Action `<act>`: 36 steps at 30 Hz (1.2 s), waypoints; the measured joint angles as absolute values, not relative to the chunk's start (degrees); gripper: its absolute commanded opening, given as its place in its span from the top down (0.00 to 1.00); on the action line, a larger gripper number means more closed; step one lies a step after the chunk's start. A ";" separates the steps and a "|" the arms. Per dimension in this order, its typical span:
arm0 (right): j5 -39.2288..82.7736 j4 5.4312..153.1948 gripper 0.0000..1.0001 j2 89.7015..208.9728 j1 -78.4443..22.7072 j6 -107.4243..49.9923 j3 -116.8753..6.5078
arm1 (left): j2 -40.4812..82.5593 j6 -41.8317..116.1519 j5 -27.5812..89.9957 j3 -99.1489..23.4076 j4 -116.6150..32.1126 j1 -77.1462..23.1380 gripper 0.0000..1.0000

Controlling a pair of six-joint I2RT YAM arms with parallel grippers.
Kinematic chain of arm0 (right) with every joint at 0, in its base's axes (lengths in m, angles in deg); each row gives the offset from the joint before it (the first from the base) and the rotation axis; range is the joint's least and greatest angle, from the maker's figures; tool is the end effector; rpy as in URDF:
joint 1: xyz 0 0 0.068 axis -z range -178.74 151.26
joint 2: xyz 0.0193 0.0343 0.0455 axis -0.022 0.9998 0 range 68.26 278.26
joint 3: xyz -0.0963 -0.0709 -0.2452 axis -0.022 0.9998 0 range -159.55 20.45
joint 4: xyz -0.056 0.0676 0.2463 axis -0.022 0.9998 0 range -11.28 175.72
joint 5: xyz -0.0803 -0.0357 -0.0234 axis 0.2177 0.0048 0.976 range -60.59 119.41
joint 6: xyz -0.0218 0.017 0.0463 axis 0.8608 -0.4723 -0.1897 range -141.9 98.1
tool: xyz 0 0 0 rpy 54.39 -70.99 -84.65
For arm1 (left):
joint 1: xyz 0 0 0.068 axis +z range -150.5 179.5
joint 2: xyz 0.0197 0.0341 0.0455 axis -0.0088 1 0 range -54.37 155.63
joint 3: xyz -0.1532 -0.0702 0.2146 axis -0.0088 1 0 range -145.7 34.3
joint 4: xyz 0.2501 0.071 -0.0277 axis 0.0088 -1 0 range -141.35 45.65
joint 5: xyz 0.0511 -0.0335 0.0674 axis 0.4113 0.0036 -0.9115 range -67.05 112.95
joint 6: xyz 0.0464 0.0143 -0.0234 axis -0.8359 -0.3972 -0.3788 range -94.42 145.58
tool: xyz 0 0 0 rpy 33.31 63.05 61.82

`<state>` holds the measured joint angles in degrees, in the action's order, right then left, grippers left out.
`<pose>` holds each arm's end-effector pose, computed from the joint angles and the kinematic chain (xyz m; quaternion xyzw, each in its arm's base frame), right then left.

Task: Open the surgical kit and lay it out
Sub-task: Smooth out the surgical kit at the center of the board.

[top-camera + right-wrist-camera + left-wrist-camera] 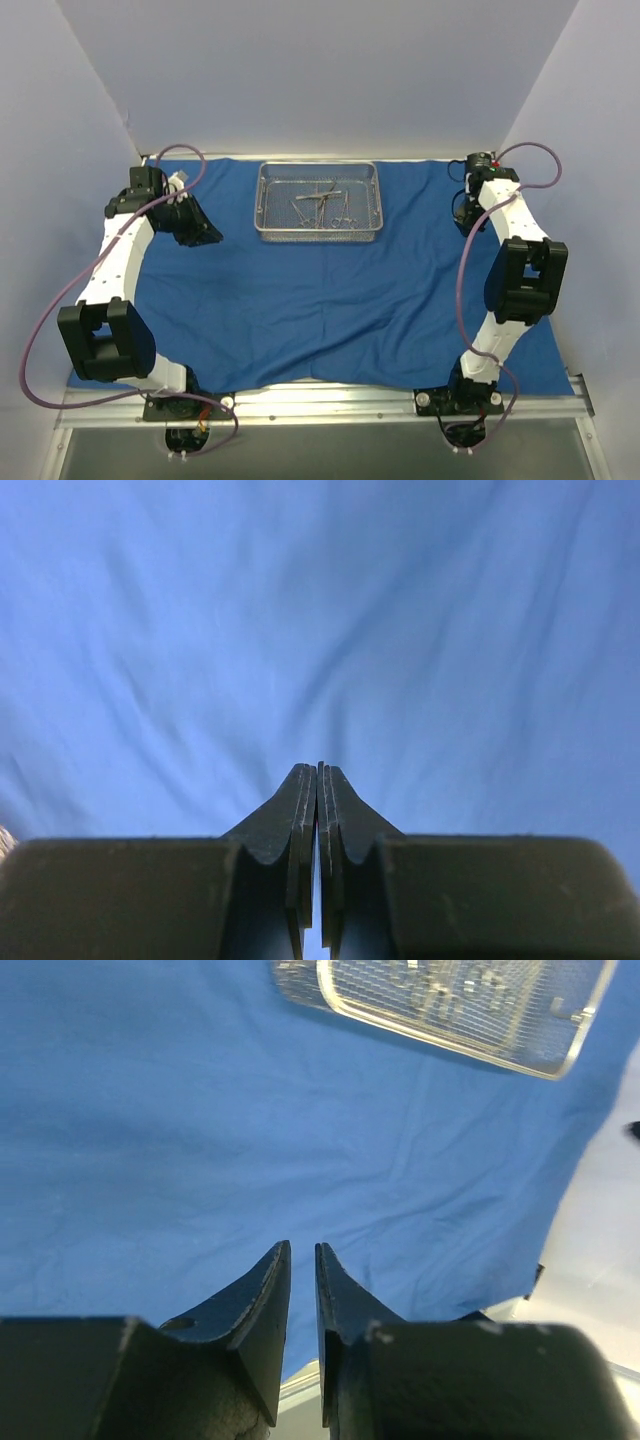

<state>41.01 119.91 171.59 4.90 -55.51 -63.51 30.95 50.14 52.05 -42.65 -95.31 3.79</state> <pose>0.3843 -0.0316 0.2509 0.3316 0.9037 -0.0290 0.2694 0.3037 0.0054 0.3100 -0.1682 0.9206 -0.2836 0.2094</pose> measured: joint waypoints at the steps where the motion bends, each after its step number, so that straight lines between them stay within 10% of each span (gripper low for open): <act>1: 41.03 119.03 1.00 172.85 5.95 -54.22 -65.76 | 31.50 49.96 51.52 -42.56 -95.34 3.88 0.73; 36: 37.75 123.99 1.00 215.56 10.89 -40.71 -113.46 | 63.98 55.05 38.23 -61.75 -94.70 8.12 0.71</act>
<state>37.75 123.99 215.56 10.89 -40.71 -113.46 63.98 55.05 38.23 -61.75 -94.70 8.12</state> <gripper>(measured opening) 0.028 0.293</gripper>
